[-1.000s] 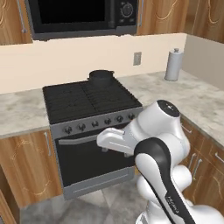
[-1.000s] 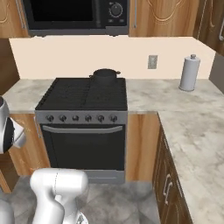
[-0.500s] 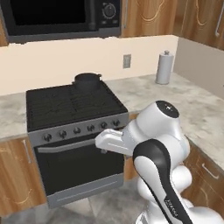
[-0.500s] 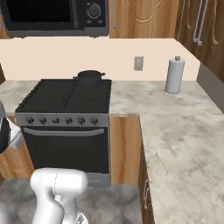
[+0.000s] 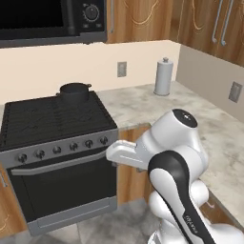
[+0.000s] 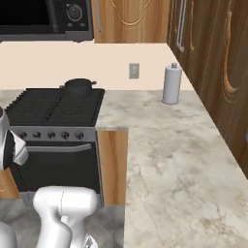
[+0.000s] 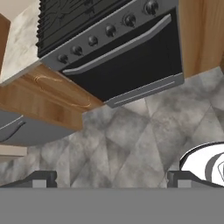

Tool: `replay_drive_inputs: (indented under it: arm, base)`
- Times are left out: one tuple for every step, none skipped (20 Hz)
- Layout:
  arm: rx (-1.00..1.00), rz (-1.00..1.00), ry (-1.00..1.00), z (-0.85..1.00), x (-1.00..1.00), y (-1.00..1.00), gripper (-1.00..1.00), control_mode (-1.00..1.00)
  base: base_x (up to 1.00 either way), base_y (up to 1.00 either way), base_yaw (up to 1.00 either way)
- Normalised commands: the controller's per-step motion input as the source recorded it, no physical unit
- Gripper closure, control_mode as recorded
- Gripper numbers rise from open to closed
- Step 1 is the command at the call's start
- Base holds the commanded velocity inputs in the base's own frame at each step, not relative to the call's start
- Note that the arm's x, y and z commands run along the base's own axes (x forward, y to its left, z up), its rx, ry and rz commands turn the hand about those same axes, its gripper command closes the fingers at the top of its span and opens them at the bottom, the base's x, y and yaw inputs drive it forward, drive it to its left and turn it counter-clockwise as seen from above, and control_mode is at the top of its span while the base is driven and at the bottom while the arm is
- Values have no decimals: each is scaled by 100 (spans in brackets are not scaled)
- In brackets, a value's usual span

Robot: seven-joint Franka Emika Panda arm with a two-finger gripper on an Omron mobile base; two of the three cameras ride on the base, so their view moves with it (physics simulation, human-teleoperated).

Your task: Move the pot and pan from the stove into the sink.

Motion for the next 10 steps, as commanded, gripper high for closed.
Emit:
replay_drive_inputs:
  arm:
    - [0,0,0,0,0,0,-100,100]
    - [0,0,0,0,0,0,-100,100]
    - [0,0,0,0,0,0,-100,100]
    - [0,0,0,0,0,0,-100,100]
    - [0,0,0,0,0,0,-100,100]
    - [0,0,0,0,0,0,-100,100]
    - [0,0,0,0,0,0,-100,100]
    - [0,0,0,0,0,0,-100,100]
    - [0,0,0,0,0,0,-100,100]
    - [0,0,0,0,0,0,-100,100]
  base:
    - [33,3,0]
    - [42,5,0]
    - [54,8,1]
    - [58,10,2]
    - [60,10,2]
    - [68,10,2]
    - [71,12,2]
    - [74,11,3]
    - [76,10,5]
    - [79,8,5]
